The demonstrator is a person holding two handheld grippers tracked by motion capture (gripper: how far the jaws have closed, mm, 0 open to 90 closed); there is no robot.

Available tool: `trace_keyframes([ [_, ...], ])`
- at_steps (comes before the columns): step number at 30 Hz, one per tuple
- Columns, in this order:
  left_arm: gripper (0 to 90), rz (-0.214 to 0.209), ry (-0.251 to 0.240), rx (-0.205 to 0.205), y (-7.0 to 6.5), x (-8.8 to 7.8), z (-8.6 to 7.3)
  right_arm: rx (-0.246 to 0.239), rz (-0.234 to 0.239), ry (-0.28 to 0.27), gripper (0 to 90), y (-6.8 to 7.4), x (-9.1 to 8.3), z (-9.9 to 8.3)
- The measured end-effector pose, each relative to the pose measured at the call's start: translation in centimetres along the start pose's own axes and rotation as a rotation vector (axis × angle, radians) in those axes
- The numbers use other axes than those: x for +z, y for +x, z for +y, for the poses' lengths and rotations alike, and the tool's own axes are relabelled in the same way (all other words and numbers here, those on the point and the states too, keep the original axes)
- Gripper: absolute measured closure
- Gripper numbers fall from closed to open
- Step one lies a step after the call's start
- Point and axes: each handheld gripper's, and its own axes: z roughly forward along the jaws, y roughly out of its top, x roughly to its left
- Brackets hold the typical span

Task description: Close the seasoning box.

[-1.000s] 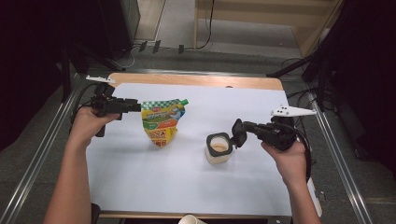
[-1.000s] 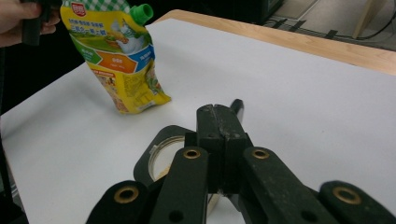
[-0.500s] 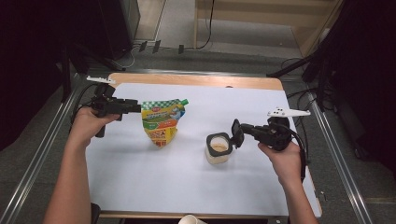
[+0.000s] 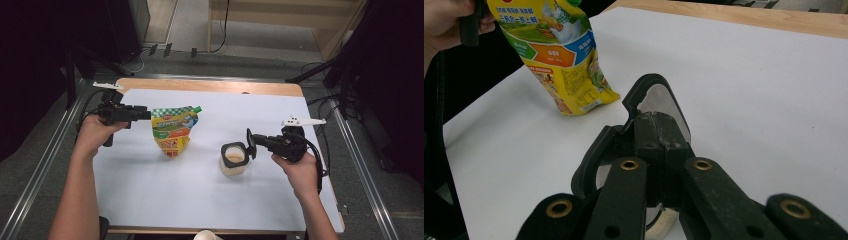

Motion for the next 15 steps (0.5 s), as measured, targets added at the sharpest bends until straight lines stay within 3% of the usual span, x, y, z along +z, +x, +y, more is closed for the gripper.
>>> trace_keyframes([
  [15,41.1,-0.011,-0.015,-0.015,0.2,-0.2,-0.3,-0.022,0.012,0.010,90.0,1.4,0.9,0.1],
])
